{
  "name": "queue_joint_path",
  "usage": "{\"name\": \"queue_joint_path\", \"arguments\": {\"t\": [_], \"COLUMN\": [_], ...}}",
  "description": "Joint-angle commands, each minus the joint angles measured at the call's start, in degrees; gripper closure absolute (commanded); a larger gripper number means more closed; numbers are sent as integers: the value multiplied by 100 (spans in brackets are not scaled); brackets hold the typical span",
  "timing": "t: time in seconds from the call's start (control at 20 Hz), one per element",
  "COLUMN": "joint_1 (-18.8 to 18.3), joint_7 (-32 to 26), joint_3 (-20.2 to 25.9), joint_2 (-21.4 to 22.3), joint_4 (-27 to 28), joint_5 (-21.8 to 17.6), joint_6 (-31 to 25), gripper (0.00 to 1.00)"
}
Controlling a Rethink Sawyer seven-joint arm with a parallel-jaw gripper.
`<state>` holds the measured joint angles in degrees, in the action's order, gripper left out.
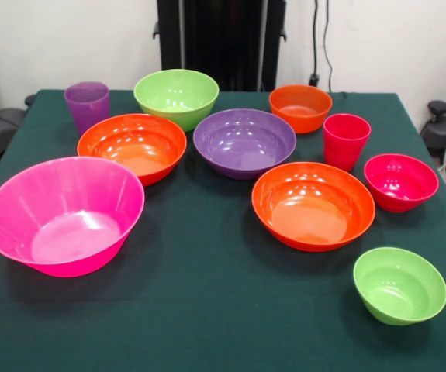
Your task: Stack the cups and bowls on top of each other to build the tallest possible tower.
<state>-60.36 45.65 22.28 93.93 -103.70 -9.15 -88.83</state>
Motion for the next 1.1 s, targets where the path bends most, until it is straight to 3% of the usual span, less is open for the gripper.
{"name": "queue_joint_path", "arguments": {"t": [0.05,0.6,1.1], "joint_1": [208,-369,-675], "joint_7": [-405,-1021,-1230], "joint_3": [-152,341,688], "joint_2": [-408,-1203,-1605], "joint_4": [-448,546,959], "joint_5": [-268,-734,-888], "joint_6": [246,7,-193], "gripper": [0,0,0]}}
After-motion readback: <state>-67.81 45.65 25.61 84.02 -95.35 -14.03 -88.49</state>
